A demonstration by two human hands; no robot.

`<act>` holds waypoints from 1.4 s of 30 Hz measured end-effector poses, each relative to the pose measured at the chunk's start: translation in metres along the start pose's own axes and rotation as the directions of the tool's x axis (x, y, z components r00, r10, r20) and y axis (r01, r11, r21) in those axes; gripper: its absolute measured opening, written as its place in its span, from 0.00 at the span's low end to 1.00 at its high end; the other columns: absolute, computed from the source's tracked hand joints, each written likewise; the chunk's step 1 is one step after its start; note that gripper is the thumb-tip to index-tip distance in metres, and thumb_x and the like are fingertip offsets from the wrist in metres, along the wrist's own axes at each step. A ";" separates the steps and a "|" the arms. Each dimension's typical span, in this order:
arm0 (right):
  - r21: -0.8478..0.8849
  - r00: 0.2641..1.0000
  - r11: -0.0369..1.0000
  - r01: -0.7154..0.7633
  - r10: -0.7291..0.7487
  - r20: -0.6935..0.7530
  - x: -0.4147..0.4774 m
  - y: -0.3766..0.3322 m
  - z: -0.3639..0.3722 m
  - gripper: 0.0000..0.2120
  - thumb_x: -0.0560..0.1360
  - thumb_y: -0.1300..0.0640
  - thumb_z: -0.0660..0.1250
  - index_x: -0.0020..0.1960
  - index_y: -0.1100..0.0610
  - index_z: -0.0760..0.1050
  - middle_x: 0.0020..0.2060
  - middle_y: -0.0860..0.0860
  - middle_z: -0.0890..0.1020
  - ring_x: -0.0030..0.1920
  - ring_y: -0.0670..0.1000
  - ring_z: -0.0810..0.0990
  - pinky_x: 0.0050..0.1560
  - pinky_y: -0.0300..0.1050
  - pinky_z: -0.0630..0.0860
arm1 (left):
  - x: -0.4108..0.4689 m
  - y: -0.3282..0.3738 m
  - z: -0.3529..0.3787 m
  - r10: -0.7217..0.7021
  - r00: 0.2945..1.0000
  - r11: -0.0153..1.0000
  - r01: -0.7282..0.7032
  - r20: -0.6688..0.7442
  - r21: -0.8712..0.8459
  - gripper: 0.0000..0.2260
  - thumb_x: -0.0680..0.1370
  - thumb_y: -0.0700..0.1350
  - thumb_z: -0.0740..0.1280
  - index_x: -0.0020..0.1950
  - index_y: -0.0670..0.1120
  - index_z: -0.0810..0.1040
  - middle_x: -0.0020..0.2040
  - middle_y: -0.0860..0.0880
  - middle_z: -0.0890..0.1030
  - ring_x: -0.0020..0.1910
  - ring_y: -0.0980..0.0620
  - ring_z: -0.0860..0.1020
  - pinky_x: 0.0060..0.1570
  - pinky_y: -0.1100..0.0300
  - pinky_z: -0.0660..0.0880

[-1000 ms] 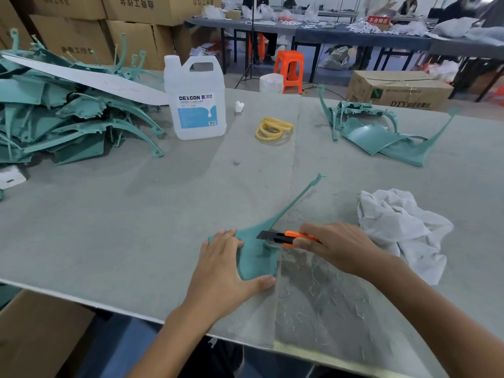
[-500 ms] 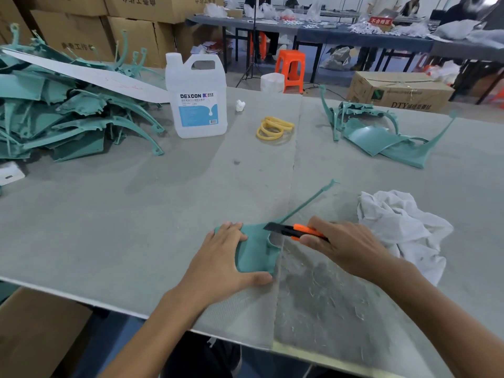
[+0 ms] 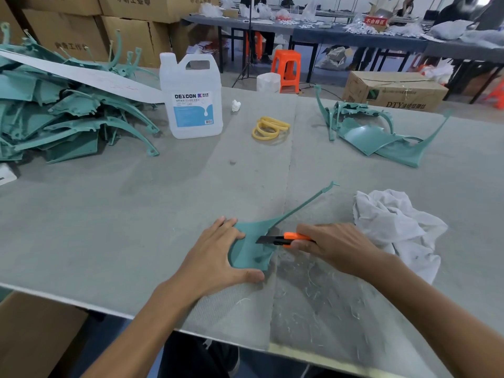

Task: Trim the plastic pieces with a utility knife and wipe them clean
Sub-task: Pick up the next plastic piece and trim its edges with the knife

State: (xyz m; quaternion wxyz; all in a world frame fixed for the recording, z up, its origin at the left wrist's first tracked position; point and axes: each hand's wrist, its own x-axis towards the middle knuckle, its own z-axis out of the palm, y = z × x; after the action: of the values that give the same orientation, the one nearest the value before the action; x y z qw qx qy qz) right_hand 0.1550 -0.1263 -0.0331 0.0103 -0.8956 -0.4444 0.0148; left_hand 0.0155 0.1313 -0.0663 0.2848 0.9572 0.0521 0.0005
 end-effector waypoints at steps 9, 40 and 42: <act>0.067 0.996 0.997 -0.045 0.050 -0.079 0.003 -0.006 0.005 0.21 0.77 0.26 0.40 0.45 0.42 0.57 0.32 0.43 0.72 0.29 0.43 0.70 0.30 0.45 0.65 | -0.001 0.001 0.003 -0.017 0.998 0.999 0.015 -0.057 -0.044 0.47 0.56 0.83 0.65 0.68 0.60 0.69 0.80 0.59 0.58 0.80 0.59 0.48 0.76 0.53 0.56; -0.047 0.922 0.932 -0.360 0.348 -0.171 -0.053 -0.032 0.018 0.25 0.74 0.28 0.35 0.46 0.46 0.59 0.34 0.45 0.73 0.30 0.49 0.68 0.31 0.47 0.66 | -0.006 0.018 0.020 -0.095 0.964 0.994 0.104 -0.248 0.022 0.44 0.62 0.81 0.64 0.68 0.53 0.70 0.77 0.53 0.62 0.78 0.55 0.53 0.74 0.55 0.60; -0.048 0.925 0.934 -0.354 0.342 -0.167 -0.053 -0.034 0.017 0.25 0.74 0.28 0.35 0.46 0.46 0.59 0.34 0.45 0.73 0.30 0.48 0.68 0.31 0.46 0.67 | -0.006 0.018 0.020 -0.098 0.965 0.994 0.108 -0.244 0.028 0.44 0.62 0.81 0.63 0.68 0.53 0.70 0.78 0.53 0.61 0.78 0.54 0.52 0.74 0.55 0.60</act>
State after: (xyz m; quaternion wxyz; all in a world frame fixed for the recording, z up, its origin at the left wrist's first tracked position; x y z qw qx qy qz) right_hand 0.0956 -0.1478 -0.0482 0.0075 -0.9584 -0.2763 -0.0706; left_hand 0.0116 0.1045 -0.0729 0.2565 0.9515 0.1360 0.1015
